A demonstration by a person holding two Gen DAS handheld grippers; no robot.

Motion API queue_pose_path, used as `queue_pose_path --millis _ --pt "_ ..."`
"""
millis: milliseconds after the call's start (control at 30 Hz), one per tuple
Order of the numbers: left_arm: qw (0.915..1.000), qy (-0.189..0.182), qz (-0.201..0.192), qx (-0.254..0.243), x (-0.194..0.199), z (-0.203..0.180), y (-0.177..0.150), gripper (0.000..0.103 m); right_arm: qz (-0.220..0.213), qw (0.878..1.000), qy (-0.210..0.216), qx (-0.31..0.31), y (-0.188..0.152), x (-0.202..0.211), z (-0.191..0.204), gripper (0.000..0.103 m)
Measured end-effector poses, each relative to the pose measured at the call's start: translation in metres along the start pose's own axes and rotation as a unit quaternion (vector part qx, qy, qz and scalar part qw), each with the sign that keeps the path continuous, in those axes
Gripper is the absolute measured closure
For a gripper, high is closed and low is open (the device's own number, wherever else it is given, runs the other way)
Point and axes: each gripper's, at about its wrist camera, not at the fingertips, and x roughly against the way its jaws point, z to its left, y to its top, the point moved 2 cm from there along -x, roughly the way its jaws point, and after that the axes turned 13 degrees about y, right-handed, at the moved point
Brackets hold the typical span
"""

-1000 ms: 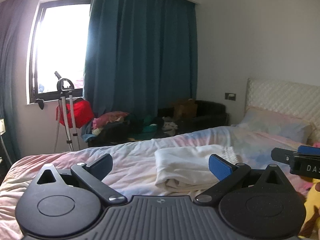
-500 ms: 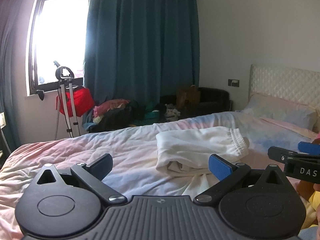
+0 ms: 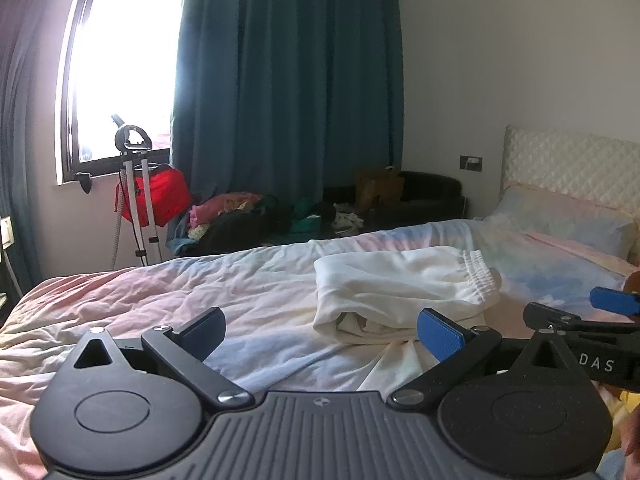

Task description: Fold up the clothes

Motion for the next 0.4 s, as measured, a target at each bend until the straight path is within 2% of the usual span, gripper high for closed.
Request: queue_pose_path --millis 400 --pt "0.9999 0.005 0.010 0.008 -0.0010 0.0018 -0.0011 0.000 0.007 1.000 -0.004 -0.013 -0.0004 -0.0040 -0.0037 0.016"
